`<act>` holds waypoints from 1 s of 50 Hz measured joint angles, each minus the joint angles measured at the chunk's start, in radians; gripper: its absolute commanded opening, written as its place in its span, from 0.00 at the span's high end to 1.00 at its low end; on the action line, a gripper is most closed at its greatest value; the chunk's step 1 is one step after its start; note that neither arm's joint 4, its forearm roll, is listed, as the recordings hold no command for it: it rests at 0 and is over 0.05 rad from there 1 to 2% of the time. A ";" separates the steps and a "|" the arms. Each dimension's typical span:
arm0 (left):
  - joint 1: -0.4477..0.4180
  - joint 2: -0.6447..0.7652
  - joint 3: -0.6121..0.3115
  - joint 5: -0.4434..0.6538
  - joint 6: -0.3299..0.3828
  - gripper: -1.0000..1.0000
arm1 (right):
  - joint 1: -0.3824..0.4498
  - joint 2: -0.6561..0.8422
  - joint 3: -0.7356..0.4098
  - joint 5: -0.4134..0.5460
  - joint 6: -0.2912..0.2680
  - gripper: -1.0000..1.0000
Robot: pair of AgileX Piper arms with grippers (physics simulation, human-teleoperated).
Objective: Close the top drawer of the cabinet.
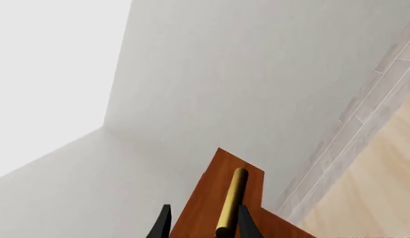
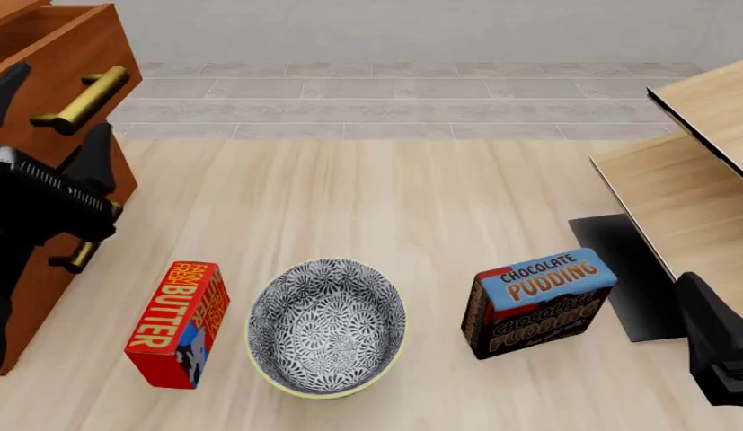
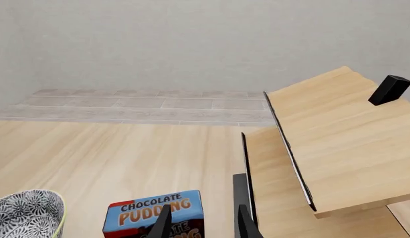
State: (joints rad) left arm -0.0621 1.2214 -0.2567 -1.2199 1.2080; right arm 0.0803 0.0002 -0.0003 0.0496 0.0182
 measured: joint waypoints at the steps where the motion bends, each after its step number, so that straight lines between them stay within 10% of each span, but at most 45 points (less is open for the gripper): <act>1: 0.001 0.001 -0.001 0.000 0.000 0.00 | 0.000 0.000 0.000 0.000 0.000 0.00; 50: 0.046 0.044 -0.026 0.001 -0.016 0.00 | 0.006 0.000 0.000 0.002 -0.003 0.00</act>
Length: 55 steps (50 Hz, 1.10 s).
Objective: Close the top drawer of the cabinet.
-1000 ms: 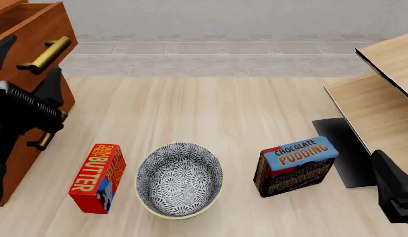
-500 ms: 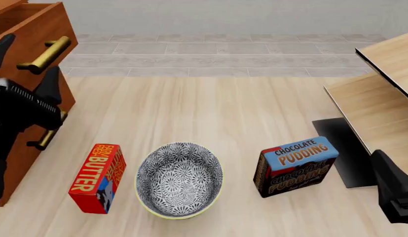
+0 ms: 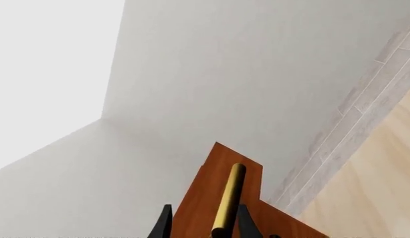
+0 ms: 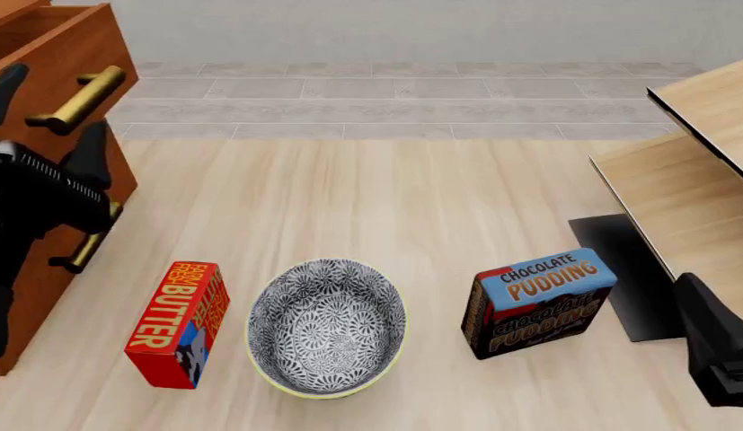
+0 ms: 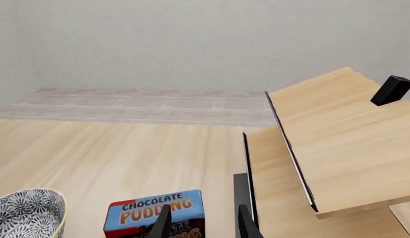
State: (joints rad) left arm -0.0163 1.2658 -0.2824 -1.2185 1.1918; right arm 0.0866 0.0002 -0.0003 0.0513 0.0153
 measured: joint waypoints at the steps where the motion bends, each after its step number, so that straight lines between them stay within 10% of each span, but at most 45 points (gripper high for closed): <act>1: 0.001 0.001 0.000 0.000 0.000 0.00 | 0.000 0.000 0.000 0.000 0.000 0.00; 55: 0.087 0.032 -0.019 0.001 -0.018 0.00 | 0.009 0.000 0.000 0.004 -0.007 0.00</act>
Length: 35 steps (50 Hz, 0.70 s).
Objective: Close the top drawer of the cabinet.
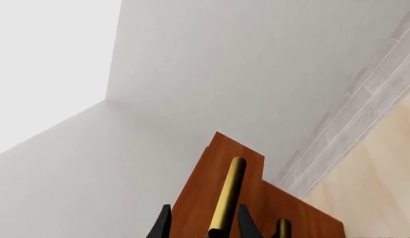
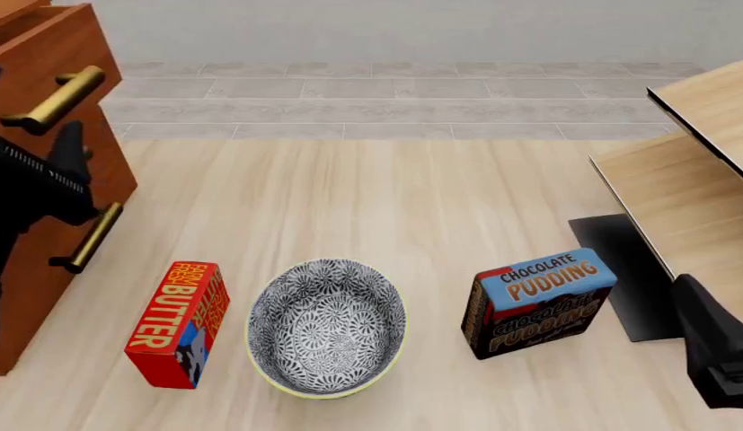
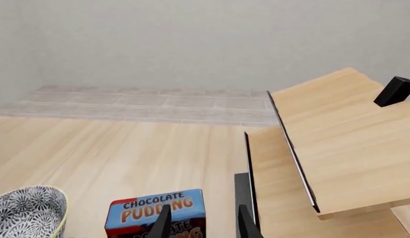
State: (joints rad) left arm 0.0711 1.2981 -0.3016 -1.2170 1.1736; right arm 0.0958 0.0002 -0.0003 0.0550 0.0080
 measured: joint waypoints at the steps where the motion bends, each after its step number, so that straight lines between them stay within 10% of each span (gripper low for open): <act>1: 0.002 0.000 0.000 0.000 -0.001 0.00 | 0.000 0.000 0.000 0.000 0.000 0.00; 35: 0.058 0.017 -0.012 0.002 -0.012 0.00 | 0.000 0.000 0.000 0.009 0.000 0.00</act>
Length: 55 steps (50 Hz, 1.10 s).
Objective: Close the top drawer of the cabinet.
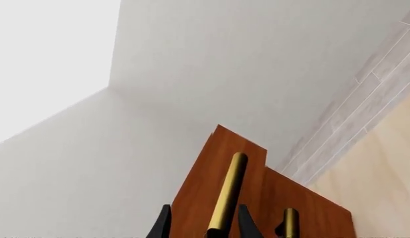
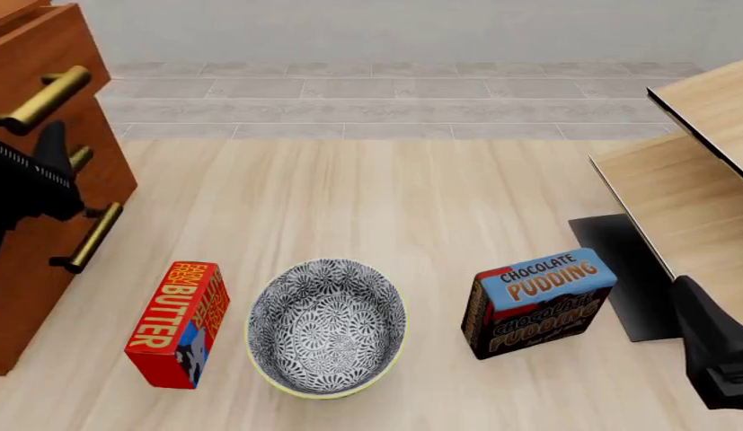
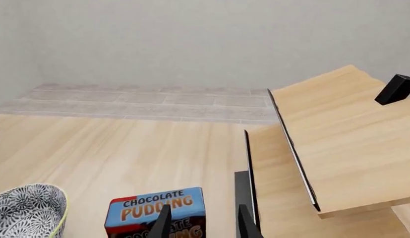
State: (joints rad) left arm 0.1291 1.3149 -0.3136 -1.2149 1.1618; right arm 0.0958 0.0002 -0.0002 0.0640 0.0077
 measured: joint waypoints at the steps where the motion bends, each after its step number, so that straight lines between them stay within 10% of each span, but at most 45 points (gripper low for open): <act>1: 0.002 0.001 0.000 0.000 -0.001 0.00 | 0.000 0.000 0.000 0.000 0.000 0.00; 55: 0.078 0.034 -0.024 -0.002 -0.011 0.00 | 0.023 0.000 0.000 0.009 -0.002 0.00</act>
State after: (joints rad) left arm 0.2075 1.3492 -0.3375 -1.2166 1.1507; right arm 0.1189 0.0003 -0.0001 0.0730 0.0057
